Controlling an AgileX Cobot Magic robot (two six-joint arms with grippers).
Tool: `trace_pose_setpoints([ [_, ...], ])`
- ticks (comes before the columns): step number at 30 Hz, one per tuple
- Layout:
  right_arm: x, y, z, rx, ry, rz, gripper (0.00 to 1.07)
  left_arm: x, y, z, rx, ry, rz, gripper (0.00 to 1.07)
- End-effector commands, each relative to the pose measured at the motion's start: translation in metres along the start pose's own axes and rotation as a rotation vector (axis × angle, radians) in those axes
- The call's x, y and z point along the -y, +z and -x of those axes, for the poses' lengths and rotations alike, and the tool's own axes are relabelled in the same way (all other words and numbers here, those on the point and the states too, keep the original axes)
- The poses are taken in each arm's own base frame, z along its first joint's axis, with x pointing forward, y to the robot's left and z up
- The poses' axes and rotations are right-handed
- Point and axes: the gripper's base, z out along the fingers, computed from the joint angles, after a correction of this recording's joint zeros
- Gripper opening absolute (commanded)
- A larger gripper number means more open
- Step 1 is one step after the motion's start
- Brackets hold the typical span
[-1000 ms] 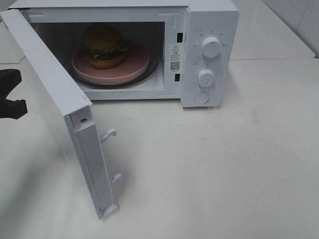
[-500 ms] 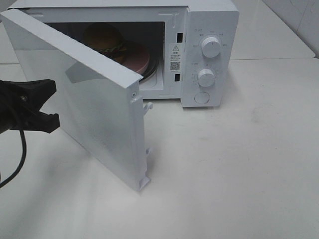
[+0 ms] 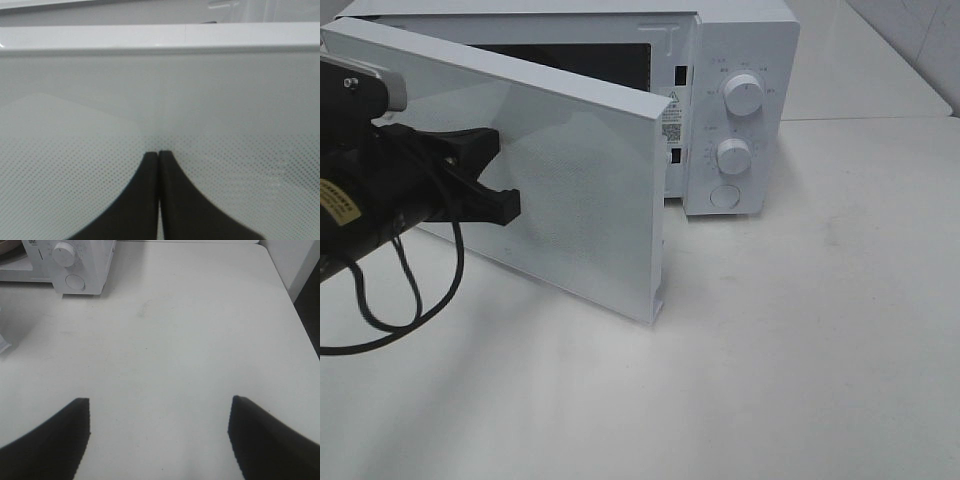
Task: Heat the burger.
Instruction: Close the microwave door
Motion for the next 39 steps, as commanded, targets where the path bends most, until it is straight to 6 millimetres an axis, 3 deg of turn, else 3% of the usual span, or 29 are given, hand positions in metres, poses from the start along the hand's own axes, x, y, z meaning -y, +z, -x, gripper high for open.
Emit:
trace_pose_setpoints([
  [1, 0.000, -0.002, -0.002, 0.025, 0.011, -0.004, 0.76, 0.005, 0.016, 0.006, 0.017, -0.006, 0.013, 0.00],
  [24, 0.000, -0.002, -0.002, 0.025, 0.011, -0.004, 0.76, 0.043, 0.096, 0.026, 0.029, -0.061, 0.069, 0.00],
  [39, 0.000, -0.002, -0.002, 0.025, 0.011, -0.004, 0.76, 0.041, 0.116, 0.029, 0.027, -0.095, 0.116, 0.00],
])
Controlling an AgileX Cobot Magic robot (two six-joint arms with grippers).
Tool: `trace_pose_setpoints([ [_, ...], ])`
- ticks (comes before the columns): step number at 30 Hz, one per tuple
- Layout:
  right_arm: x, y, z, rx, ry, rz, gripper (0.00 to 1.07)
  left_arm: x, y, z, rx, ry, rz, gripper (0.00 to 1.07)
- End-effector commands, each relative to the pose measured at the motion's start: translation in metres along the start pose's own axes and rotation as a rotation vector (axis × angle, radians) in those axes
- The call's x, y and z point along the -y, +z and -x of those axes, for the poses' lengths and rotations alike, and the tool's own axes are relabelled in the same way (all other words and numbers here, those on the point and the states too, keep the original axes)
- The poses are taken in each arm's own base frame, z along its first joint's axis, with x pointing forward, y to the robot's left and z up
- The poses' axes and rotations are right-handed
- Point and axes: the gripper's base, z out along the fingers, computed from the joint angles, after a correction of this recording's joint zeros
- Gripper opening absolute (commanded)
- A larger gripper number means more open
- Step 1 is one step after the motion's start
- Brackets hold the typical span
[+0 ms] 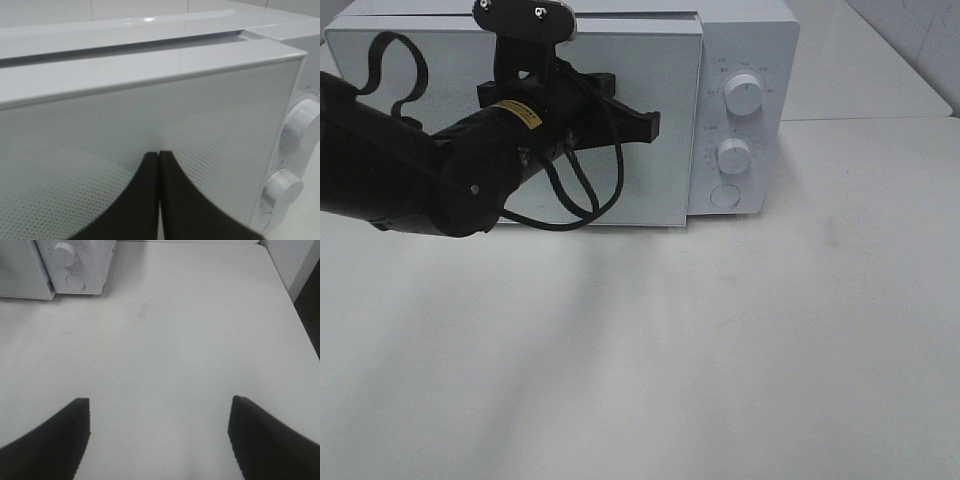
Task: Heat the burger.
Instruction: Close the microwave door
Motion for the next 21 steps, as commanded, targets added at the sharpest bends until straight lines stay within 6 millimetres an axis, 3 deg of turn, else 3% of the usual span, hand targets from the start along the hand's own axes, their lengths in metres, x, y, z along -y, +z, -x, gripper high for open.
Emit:
trace_pose_setpoints([
  [1, 0.000, -0.002, -0.002, 0.025, 0.011, -0.004, 0.76, -0.010, 0.010, 0.005, 0.026, -0.064, 0.075, 0.00],
  [11, 0.000, -0.002, -0.002, 0.025, 0.013, -0.004, 0.76, -0.007, 0.031, 0.014, 0.045, -0.050, 0.094, 0.00],
  [21, 0.000, -0.002, -0.002, 0.025, 0.014, -0.004, 0.76, 0.005, 0.027, 0.007, -0.031, -0.030, 0.034, 0.00],
])
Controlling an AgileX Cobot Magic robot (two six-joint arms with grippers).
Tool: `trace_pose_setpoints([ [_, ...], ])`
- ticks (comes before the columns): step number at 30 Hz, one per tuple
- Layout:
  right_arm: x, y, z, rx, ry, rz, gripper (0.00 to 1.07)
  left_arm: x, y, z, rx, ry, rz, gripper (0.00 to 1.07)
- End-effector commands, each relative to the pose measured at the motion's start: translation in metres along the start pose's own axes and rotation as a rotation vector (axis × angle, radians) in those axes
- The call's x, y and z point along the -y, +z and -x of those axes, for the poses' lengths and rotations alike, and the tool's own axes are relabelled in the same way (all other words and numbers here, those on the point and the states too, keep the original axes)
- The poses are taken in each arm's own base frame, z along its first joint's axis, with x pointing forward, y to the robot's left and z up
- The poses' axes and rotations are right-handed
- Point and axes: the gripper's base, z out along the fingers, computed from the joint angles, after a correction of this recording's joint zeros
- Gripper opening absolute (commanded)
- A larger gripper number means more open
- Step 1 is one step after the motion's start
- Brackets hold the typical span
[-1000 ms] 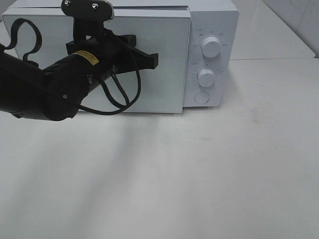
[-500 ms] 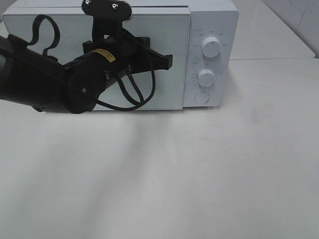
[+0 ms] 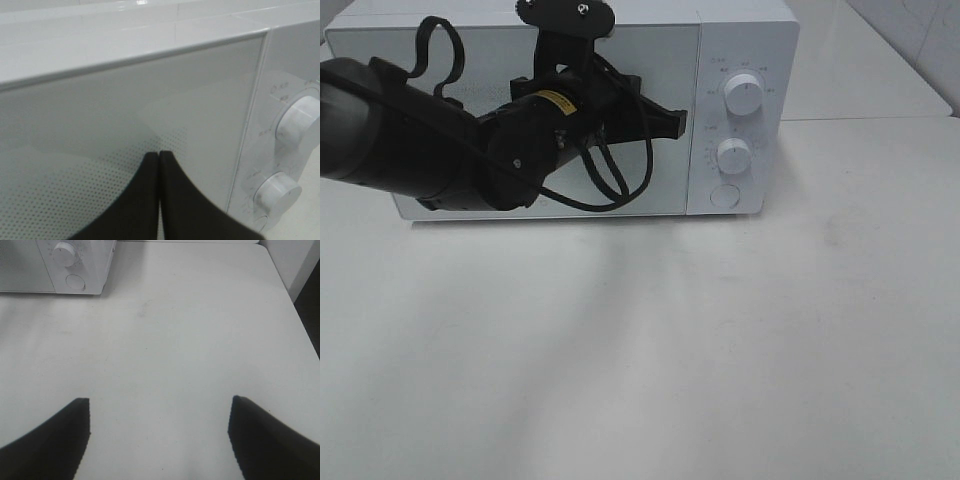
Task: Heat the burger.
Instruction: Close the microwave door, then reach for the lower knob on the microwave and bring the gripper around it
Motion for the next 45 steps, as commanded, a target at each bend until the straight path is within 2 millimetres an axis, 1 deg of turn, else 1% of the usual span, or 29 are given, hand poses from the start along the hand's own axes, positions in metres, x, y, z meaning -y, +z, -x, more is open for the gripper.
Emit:
trace_pose_setpoints([
  [1, 0.000, -0.002, -0.002, 0.025, 0.013, -0.005, 0.76, -0.003, -0.006, 0.007, 0.021, -0.046, 0.033, 0.00],
  [2, 0.000, -0.002, -0.002, 0.025, 0.013, -0.005, 0.76, -0.003, -0.006, 0.007, 0.021, -0.046, 0.033, 0.00],
  [6, 0.000, -0.002, -0.002, 0.025, 0.013, -0.005, 0.76, 0.004, -0.025, 0.005, -0.048, -0.041, -0.011, 0.00],
  [7, 0.000, -0.002, -0.002, 0.025, 0.013, -0.005, 0.76, 0.004, -0.025, 0.005, -0.048, -0.041, -0.011, 0.00],
  [9, 0.000, -0.002, -0.002, 0.025, 0.013, -0.005, 0.76, 0.007, -0.035, 0.004, -0.126, -0.044, -0.046, 0.00],
  [11, 0.000, -0.002, -0.002, 0.025, 0.013, -0.005, 0.76, 0.007, -0.039, 0.004, -0.159, -0.046, -0.061, 0.00],
  [12, 0.000, -0.002, -0.002, 0.025, 0.013, -0.005, 0.76, 0.010, -0.045, 0.002, -0.242, -0.050, -0.097, 0.00],
  [13, 0.000, -0.002, -0.002, 0.025, 0.013, -0.005, 0.76, 0.010, -0.045, 0.002, -0.242, -0.050, -0.097, 0.00],
  [14, 0.000, -0.002, -0.002, 0.025, 0.014, -0.005, 0.76, 0.012, -0.051, -0.001, -0.344, -0.053, -0.139, 0.08],
  [15, 0.000, -0.002, -0.002, 0.025, 0.014, -0.005, 0.76, 0.014, -0.054, -0.002, -0.386, -0.054, -0.158, 0.14],
  [16, 0.000, -0.002, -0.002, 0.025, 0.014, -0.005, 0.76, 0.014, -0.054, -0.002, -0.386, -0.054, -0.158, 0.14],
  [17, 0.000, -0.002, -0.002, 0.025, 0.014, -0.005, 0.76, 0.017, -0.061, -0.007, -0.485, -0.054, -0.198, 0.33],
  [18, 0.000, -0.002, -0.002, 0.025, 0.014, -0.005, 0.76, 0.017, -0.061, -0.007, -0.485, -0.054, -0.198, 0.33],
  [19, 0.000, -0.002, -0.002, 0.025, 0.014, -0.005, 0.76, 0.020, -0.068, -0.012, -0.590, -0.058, -0.238, 0.65],
  [20, 0.000, -0.002, -0.002, 0.025, 0.014, -0.005, 0.76, 0.021, -0.072, -0.013, -0.635, -0.065, -0.255, 0.81],
  [21, 0.000, -0.002, -0.002, 0.025, 0.014, -0.005, 0.76, 0.021, -0.072, -0.013, -0.635, -0.065, -0.255, 0.81],
  [22, 0.000, -0.002, -0.002, 0.025, 0.014, -0.005, 0.76, 0.023, -0.079, -0.014, -0.708, -0.064, -0.287, 1.02],
  [24, 0.000, -0.002, -0.002, 0.025, 0.014, -0.005, 0.76, 0.024, -0.083, -0.013, -0.738, -0.059, -0.304, 1.01],
  [26, 0.000, -0.002, -0.002, 0.025, 0.014, -0.005, 0.76, 0.024, -0.095, -0.007, -0.800, -0.030, -0.344, 1.01],
  [27, 0.000, -0.002, -0.002, 0.025, 0.014, -0.005, 0.76, 0.024, -0.095, -0.007, -0.800, -0.030, -0.344, 1.01],
  [32, 0.000, -0.002, -0.002, 0.025, 0.014, -0.005, 0.76, 0.018, -0.118, 0.009, -0.856, 0.111, -0.395, 1.01],
  [33, 0.000, -0.002, -0.002, 0.025, 0.014, -0.005, 0.76, 0.018, -0.118, 0.009, -0.856, 0.111, -0.395, 1.01],
  [35, 0.000, -0.002, -0.002, 0.025, 0.014, -0.005, 0.76, 0.012, -0.131, 0.017, -0.900, 0.204, -0.399, 1.01],
  [36, 0.000, -0.002, -0.002, 0.025, 0.014, -0.005, 0.76, 0.012, -0.131, 0.017, -0.900, 0.204, -0.399, 1.01],
  [38, 0.000, -0.002, -0.002, 0.025, 0.014, -0.005, 0.76, 0.001, -0.146, 0.025, -0.984, 0.171, -0.322, 1.01],
  [41, 0.000, -0.002, -0.002, 0.025, 0.014, -0.005, 0.76, -0.004, -0.149, 0.027, -1.004, 0.154, -0.295, 1.01],
  [43, 0.000, -0.002, -0.002, 0.025, 0.014, -0.005, 0.76, -0.025, -0.156, 0.034, -1.047, 0.106, -0.217, 1.01],
  [44, 0.000, -0.002, -0.002, 0.025, 0.014, -0.005, 0.76, -0.025, -0.156, 0.034, -1.047, 0.106, -0.217, 1.01],
  [45, 0.000, -0.002, -0.002, 0.025, 0.014, -0.005, 0.76, -0.040, -0.161, 0.038, -1.080, 0.073, -0.178, 1.01],
])
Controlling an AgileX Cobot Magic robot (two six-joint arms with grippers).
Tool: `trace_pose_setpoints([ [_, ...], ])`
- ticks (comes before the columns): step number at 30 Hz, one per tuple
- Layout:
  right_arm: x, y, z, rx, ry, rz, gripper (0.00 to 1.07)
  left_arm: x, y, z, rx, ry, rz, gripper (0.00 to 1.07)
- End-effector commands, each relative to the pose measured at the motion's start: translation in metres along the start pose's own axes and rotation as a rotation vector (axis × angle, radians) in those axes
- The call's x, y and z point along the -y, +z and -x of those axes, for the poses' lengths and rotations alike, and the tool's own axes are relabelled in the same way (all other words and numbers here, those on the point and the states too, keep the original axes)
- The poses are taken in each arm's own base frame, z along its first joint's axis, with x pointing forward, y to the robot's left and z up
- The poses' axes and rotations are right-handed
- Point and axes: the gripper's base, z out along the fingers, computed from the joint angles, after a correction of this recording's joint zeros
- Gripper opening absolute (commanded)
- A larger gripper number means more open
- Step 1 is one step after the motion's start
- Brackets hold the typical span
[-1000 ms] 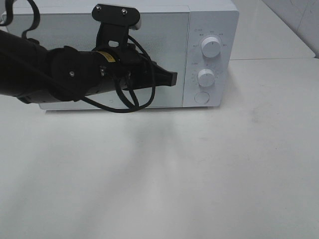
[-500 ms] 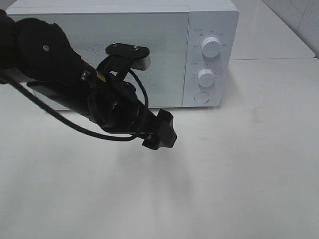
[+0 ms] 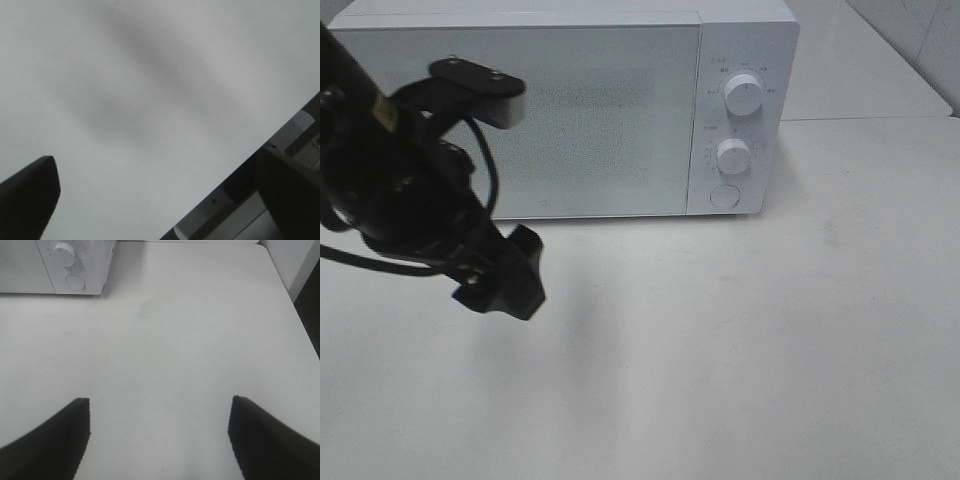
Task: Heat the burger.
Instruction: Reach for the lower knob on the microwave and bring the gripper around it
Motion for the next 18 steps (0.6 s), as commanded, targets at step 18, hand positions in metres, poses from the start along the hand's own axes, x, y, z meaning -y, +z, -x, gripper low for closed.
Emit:
trace_pose_setpoints([
  [18, 0.000, -0.002, -0.002, 0.025, 0.014, -0.005, 0.76, -0.116, -0.112, -0.097, 0.030, -0.619, 0.202, 1.01],
])
